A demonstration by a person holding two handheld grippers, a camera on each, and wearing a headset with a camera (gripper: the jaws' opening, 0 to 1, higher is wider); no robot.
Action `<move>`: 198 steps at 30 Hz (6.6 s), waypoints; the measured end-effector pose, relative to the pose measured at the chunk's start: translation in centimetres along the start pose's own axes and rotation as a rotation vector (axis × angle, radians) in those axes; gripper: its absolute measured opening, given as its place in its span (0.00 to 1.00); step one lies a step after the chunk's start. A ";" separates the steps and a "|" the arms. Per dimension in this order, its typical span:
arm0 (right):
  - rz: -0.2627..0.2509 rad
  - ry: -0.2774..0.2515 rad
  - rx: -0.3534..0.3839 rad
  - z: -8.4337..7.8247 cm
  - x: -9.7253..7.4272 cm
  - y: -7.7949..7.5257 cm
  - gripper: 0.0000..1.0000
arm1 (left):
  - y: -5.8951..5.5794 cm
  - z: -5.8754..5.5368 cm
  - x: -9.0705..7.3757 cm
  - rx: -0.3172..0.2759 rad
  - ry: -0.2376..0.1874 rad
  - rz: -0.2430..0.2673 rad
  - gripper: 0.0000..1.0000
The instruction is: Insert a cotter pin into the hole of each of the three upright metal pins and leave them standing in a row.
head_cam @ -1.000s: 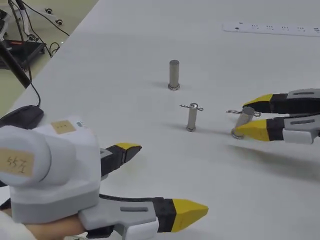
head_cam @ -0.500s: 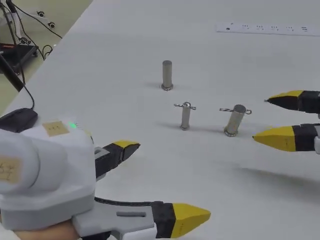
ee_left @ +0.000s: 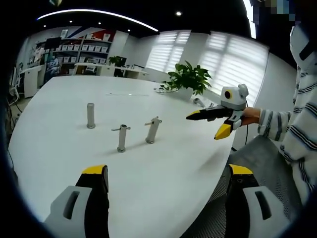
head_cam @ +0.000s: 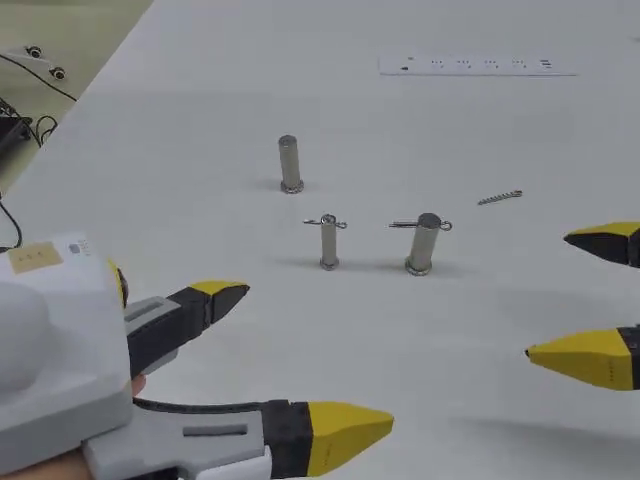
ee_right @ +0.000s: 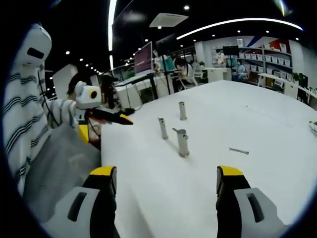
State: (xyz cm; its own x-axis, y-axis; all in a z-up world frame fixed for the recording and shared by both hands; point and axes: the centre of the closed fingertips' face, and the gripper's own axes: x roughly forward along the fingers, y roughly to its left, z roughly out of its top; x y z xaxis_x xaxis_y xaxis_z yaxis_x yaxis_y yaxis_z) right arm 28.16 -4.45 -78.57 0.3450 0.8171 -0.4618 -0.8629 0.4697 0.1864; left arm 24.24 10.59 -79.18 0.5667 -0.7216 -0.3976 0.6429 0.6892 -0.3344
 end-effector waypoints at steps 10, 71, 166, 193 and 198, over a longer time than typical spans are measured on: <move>-0.047 -0.036 0.091 -0.7 -1.1 0.4 0.99 | 0.5 0.3 0.3 0.008 0.019 -0.008 0.99; -0.091 0.025 0.155 -3.3 -1.9 0.6 0.95 | 18.9 8.2 10.8 0.194 0.011 0.333 0.30; -0.131 0.021 0.157 -3.5 -3.0 0.1 0.91 | 4.5 1.5 8.3 0.188 0.141 0.286 0.11; -0.123 0.023 0.164 -3.7 -2.6 0.6 0.91 | 3.9 0.7 8.1 0.176 0.129 0.363 0.12; -0.130 0.016 0.164 -3.6 -2.6 0.4 0.91 | 4.0 0.7 8.1 0.182 0.131 0.367 0.13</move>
State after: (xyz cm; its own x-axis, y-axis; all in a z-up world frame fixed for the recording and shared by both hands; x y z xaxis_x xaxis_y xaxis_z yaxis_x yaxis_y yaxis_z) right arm 25.60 -7.61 -80.36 0.4425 0.7411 -0.5049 -0.7393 0.6202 0.2623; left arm 31.75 7.42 -83.13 0.7119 -0.4085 -0.5712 0.4980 0.8672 0.0005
